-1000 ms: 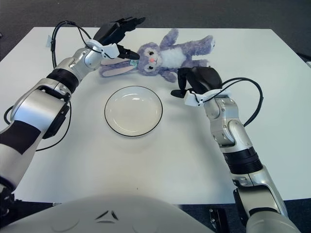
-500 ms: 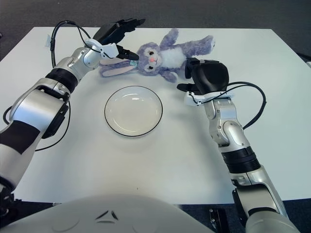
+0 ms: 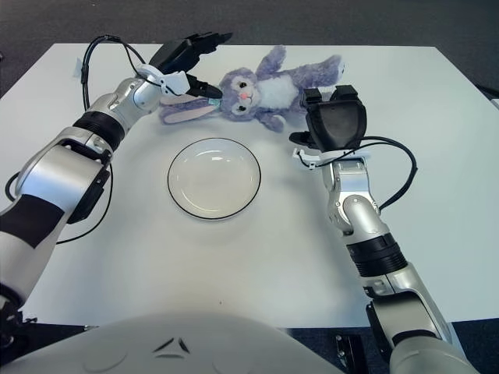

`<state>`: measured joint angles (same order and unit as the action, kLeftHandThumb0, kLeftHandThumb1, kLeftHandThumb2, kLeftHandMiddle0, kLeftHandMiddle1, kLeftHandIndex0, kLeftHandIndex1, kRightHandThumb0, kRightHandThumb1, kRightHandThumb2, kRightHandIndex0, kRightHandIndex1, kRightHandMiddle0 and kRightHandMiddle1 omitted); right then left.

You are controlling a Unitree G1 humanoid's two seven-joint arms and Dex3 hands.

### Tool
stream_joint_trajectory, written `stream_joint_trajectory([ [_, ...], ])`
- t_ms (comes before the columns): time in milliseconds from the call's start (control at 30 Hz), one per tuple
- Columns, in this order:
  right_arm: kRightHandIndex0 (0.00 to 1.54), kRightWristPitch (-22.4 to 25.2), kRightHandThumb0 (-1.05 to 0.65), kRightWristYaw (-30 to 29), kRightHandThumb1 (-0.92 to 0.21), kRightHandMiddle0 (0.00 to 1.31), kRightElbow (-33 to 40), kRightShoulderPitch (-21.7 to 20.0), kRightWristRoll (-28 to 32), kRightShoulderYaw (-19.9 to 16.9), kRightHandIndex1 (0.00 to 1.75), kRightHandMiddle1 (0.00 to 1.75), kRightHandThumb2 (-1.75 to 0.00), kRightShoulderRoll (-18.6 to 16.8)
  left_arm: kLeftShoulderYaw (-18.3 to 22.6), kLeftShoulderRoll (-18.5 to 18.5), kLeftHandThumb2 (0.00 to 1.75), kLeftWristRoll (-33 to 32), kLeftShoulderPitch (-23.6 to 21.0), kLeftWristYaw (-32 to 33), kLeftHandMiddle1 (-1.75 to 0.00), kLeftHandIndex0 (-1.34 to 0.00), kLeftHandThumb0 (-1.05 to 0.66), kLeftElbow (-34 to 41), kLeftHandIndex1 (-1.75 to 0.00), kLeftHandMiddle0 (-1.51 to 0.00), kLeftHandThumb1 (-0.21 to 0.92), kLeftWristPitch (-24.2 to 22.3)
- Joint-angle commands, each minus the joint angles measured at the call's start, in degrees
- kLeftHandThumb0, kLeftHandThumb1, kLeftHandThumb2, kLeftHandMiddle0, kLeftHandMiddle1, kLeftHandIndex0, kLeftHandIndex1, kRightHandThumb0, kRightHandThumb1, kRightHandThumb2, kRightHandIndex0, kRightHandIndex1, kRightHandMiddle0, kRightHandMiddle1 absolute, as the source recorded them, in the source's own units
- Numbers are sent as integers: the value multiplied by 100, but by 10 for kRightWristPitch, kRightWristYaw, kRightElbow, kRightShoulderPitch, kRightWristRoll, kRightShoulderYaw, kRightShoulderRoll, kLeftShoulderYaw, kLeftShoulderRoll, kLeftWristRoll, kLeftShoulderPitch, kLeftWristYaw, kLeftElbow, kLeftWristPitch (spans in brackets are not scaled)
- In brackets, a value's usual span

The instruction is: Put the doll into the plate.

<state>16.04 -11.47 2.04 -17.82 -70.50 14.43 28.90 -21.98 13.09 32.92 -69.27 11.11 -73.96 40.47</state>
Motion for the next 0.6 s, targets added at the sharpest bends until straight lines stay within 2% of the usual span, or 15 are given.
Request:
stream_joint_trajectory([
  [0, 39, 4, -58, -9, -92, 40, -5, -9, -7, 2, 2, 41, -2, -2, 4, 4, 10, -5, 5, -3, 0, -43, -75, 6, -1, -35, 92, -2],
  [100, 39, 5, -58, -14, -92, 40, -10, -11, -8, 2, 1, 41, -2, -2, 5, 4, 10, -6, 6, -5, 0, -43, -75, 5, -1, -35, 92, -3],
  [167, 37, 5, -61, -19, -90, 40, -16, -15, -9, 2, 1, 29, -1, -2, 6, 4, 11, -8, 7, -8, 0, -43, -75, 5, -1, -34, 92, -4],
  [267, 35, 4, -62, -21, -89, 40, -18, -17, -8, 4, 0, 20, 0, -1, 7, 4, 11, -10, 8, -10, 0, -43, -75, 5, -1, -34, 92, -5],
  [567, 33, 5, -64, -21, -88, 40, -22, -20, -10, 7, 0, 14, 0, 1, 6, 4, 11, -13, 9, -14, 0, -43, -74, 6, -1, -34, 92, -6],
])
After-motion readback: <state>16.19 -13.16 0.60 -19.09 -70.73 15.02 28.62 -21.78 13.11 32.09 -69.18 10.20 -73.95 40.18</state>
